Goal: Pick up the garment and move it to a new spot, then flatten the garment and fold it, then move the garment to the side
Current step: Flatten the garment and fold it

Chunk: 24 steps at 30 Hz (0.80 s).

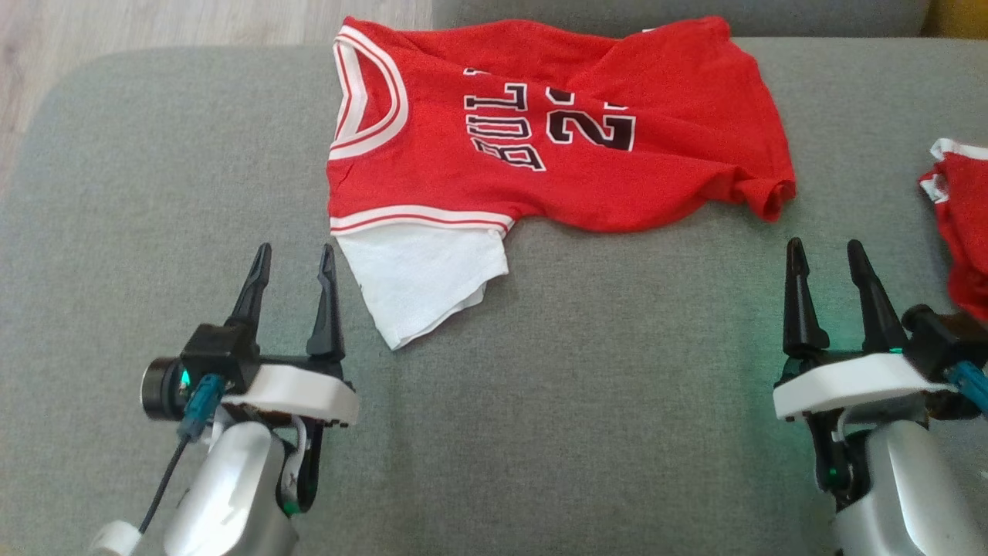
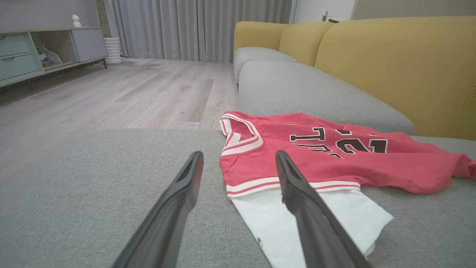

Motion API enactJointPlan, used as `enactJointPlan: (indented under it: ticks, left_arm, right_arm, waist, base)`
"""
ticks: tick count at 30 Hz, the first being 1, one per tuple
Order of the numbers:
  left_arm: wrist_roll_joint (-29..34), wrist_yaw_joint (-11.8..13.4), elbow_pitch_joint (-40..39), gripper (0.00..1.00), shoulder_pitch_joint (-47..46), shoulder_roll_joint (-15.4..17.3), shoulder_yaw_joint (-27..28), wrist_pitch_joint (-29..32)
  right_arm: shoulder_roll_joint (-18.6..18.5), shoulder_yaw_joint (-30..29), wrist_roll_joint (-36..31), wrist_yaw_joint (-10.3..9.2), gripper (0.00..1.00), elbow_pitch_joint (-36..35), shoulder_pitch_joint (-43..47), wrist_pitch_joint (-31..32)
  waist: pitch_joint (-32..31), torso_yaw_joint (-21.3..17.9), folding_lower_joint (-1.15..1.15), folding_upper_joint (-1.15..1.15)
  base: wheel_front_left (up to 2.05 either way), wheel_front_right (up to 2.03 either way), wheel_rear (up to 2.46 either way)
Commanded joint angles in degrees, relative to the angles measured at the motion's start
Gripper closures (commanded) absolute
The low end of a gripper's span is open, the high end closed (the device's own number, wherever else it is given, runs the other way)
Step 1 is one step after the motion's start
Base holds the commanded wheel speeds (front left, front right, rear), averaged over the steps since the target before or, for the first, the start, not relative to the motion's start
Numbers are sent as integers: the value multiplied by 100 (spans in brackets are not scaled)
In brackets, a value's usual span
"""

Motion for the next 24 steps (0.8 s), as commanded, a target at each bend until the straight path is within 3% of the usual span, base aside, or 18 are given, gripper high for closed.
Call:
enactJointPlan:
  ticks: [1,6,14,24]
  left_arm:
    - [-19,45,-275,0,-150,63,161,6]
    - [19,84,-504,0,-113,66,61,132]
    - [32,81,-605,0,-187,23,-73,198]
    - [9,105,-597,0,-252,38,-122,204]
  right_arm:
    - [-19,106,-63,-5,0,-191,-176,30]
    - [-19,135,-61,-5,0,89,-528,239]
    - [-19,-259,-360,-5,0,1265,-1318,473]
    - [-19,-420,-430,-5,0,2328,-2000,35]
  waist:
    - [55,26,0,0]
    - [221,102,0,0]
    - [459,278,0,0]
    - [592,332,0,0]
  base:
    - [0,0,0]
    - [0,0,0]
    - [0,0,0]
    - [0,0,0]
